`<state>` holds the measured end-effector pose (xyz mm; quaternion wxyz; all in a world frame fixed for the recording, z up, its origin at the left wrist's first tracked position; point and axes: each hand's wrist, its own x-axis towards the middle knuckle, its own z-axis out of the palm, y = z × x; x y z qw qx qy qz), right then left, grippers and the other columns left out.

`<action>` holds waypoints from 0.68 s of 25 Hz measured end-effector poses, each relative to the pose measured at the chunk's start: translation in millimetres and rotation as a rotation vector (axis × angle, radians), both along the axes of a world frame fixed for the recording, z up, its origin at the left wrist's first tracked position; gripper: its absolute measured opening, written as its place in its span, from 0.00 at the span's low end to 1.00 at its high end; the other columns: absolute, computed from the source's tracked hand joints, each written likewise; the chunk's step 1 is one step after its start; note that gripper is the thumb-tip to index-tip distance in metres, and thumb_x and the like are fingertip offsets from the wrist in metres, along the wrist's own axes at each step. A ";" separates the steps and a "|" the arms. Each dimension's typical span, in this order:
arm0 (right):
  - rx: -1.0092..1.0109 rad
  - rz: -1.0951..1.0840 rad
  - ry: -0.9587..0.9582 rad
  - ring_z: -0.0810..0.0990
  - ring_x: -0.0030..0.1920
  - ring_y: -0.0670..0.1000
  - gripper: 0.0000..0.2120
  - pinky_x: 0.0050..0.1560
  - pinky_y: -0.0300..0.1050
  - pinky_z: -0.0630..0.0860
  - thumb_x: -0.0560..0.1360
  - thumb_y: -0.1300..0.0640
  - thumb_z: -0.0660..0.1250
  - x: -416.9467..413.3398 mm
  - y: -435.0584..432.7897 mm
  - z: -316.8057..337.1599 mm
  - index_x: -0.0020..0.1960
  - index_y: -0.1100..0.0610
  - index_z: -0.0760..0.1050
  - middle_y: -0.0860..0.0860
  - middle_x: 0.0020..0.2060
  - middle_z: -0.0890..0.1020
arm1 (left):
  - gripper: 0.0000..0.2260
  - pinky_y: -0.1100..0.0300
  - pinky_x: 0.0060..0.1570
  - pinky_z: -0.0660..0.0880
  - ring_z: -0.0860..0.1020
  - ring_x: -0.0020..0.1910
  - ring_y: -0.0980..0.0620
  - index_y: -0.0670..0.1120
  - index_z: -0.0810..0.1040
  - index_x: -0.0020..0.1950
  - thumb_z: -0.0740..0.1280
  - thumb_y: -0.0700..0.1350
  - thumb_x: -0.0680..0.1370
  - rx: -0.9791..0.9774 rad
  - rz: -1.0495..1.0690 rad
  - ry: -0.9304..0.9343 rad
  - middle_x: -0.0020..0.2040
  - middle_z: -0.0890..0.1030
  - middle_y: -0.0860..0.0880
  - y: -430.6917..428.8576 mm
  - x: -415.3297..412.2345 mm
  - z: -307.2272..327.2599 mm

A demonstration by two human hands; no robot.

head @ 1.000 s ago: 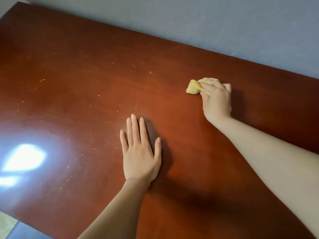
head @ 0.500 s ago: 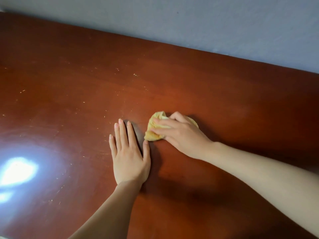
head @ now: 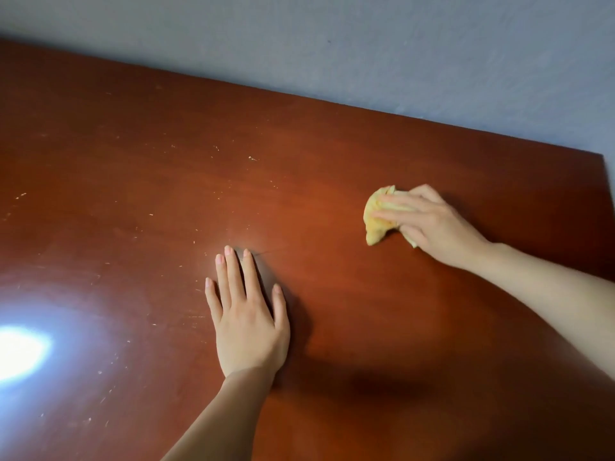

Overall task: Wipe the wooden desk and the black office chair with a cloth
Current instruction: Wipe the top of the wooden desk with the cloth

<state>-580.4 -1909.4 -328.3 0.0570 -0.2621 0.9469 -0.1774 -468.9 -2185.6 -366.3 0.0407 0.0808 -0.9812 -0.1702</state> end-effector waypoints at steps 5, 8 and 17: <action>-0.062 -0.612 0.167 0.69 0.57 0.59 0.16 0.56 0.36 0.61 0.79 0.62 0.61 -69.8 -49.2 -12.9 0.65 0.55 0.75 0.53 0.64 0.75 | 0.28 0.54 0.74 0.38 0.45 0.77 0.49 0.43 0.55 0.78 0.46 0.55 0.80 0.008 -0.006 -0.003 0.78 0.52 0.44 0.0 -2.3 2.1; -0.084 -0.803 0.166 0.68 0.61 0.56 0.16 0.60 0.42 0.67 0.80 0.60 0.59 -105.4 -93.4 -20.6 0.65 0.50 0.74 0.48 0.66 0.73 | 0.28 0.54 0.74 0.38 0.45 0.77 0.49 0.43 0.54 0.78 0.46 0.54 0.80 0.021 -0.007 -0.014 0.78 0.52 0.44 0.7 -1.3 2.0; -0.080 -0.163 0.063 0.68 0.57 0.56 0.17 0.60 0.47 0.66 0.80 0.56 0.58 -83.9 -184.1 -17.4 0.66 0.45 0.73 0.48 0.66 0.73 | 0.28 0.55 0.74 0.38 0.45 0.77 0.51 0.43 0.55 0.78 0.48 0.54 0.80 0.022 0.002 -0.004 0.78 0.53 0.45 0.2 -3.1 8.6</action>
